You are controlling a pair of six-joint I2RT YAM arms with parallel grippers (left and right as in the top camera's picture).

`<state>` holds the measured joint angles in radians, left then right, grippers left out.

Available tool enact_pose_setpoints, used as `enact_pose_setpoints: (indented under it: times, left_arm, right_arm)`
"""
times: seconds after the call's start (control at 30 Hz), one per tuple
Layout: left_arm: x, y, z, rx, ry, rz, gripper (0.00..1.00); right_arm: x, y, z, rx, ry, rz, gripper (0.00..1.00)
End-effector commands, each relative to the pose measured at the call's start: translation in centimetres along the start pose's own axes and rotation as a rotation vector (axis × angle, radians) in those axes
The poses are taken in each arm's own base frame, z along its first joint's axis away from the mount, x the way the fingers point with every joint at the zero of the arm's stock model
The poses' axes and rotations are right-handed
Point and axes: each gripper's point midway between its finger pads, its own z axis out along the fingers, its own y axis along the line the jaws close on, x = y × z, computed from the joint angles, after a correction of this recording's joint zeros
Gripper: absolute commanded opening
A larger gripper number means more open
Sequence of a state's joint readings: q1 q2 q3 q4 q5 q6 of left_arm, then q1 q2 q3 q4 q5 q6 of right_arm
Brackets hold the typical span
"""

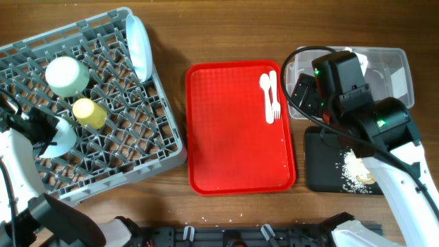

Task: Sort waste into correct bins and load items into the dishwasher rack
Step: 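Release the blue bowl in the rack and raise the left gripper, then push the rack's right edge with the left gripper to straighten it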

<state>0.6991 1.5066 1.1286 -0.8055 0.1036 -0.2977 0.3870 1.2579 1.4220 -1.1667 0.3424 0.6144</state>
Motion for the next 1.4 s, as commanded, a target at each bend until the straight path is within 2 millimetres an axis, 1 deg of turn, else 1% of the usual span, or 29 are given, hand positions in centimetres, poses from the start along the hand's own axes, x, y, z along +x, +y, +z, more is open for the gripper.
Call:
enact_pose_setpoints:
  times: [0.0,0.1,0.17,0.23,0.3,0.33,0.37,0.43,0.47,0.5,0.53,0.57,0.63,0.67,0.73,0.8,0.87,0.9,0.93,0.97,1.03,1.07,1.13,1.23,1.3,1.37]
  left_arm:
    - [0.1,4.0,0.8,-0.142,0.009,-0.117,0.04]
    - [-0.2,5.1,0.7,-0.145,0.008,-0.178,0.04]
    - [-0.1,5.3,0.4,-0.14,0.007,-0.215,0.04]
    - [-0.1,4.2,-0.2,-0.079,0.008,-0.214,0.04]
    - [-0.3,2.1,-1.6,0.037,-0.007,-0.191,0.04]
    - [-0.5,0.8,-3.0,0.104,-0.026,-0.182,0.04]
    - [-0.5,-0.8,-4.6,0.199,-0.041,-0.168,0.04]
    - [0.0,-3.6,-7.1,0.353,-0.048,-0.135,0.04]
    - [0.8,-5.9,-8.9,0.471,-0.034,-0.095,0.04]
    - [2.4,-8.3,-10.7,0.573,0.001,-0.041,0.04]
    - [4.3,-10.2,-11.7,0.633,0.049,0.01,0.04]
    - [6.4,-11.6,-12.0,0.653,0.107,0.058,0.13]
    - [10.5,-13.9,-11.8,0.657,0.227,0.156,0.36]
    - [12.4,-14.8,-11.5,0.64,0.274,0.213,0.38]
    - [16.1,-16.4,-10.4,0.574,0.327,0.353,0.45]
    - [19.9,-17.7,-9.1,0.507,0.369,0.501,0.48]
    - [22.8,-18.8,-7.2,0.425,0.373,0.629,0.49]
    - [23.7,-19.0,-6.2,0.379,0.367,0.655,0.48]
    - [24.3,-19.2,-5.0,0.326,0.347,0.68,0.47]
    - [24.4,-19.3,-4.2,0.291,0.327,0.688,0.45]
    - [24.0,-19.3,-2.5,0.22,0.272,0.699,0.36]
    - [23.4,-19.1,-2.2,0.191,0.246,0.687,0.36]
    - [22.7,-18.6,-2.0,0.15,0.208,0.688,0.36]
    - [23.1,-17.6,-2.0,0.115,0.234,0.699,0.35]
    - [23.5,-17.6,-2.1,0.108,0.234,0.704,0.41]
    - [23.9,-17.7,-2.1,0.11,0.237,0.709,0.41]
  right_arm:
    - [-0.4,-0.2,0.1,0.019,-0.015,-0.009,1.0]
    - [-0.4,-0.2,0.1,0.019,-0.015,-0.009,1.0]
    - [-0.4,-0.3,0.1,0.019,-0.015,-0.009,1.0]
    - [-0.4,-0.2,0.1,0.019,-0.015,-0.009,1.0]
    - [-0.4,-0.2,0.1,0.019,-0.015,-0.009,1.0]
    - [-0.4,-0.2,0.1,0.019,-0.015,-0.009,1.0]
    - [-0.4,-0.2,0.1,0.019,-0.015,-0.009,1.0]
    - [-0.4,-0.2,0.1,0.019,-0.015,-0.009,1.0]
    - [-0.4,-0.2,0.1,0.019,-0.015,-0.009,1.0]
    - [-0.4,-0.2,0.1,0.019,-0.015,-0.009,1.0]
    - [-0.4,-0.2,0.1,0.019,-0.015,-0.009,1.0]
    - [-0.4,-0.2,0.1,0.019,-0.015,-0.009,1.0]
    - [-0.4,-0.2,0.1,0.019,-0.015,-0.009,1.0]
    - [-0.4,-0.2,0.1,0.019,-0.015,-0.009,1.0]
    - [-0.4,-0.2,0.1,0.019,-0.015,-0.009,1.0]
    - [-0.4,-0.2,0.1,0.019,-0.015,-0.009,1.0]
    - [-0.4,-0.3,0.1,0.019,-0.015,-0.009,1.0]
    - [-0.4,-0.2,0.1,0.019,-0.015,-0.009,1.0]
    - [-0.4,-0.2,0.1,0.019,-0.015,-0.009,1.0]
    - [-0.4,-0.2,0.1,0.019,-0.015,-0.009,1.0]
    - [-0.4,-0.2,0.1,0.019,-0.015,-0.009,1.0]
    - [-0.4,-0.2,0.1,0.019,-0.015,-0.009,1.0]
    - [-0.4,-0.2,0.1,0.019,-0.015,-0.009,1.0]
    - [-0.4,-0.2,0.1,0.019,-0.015,-0.009,1.0]
    - [-0.4,-0.2,0.1,0.019,-0.015,-0.009,1.0]
    - [-0.4,-0.3,0.1,0.019,-0.015,-0.009,1.0]
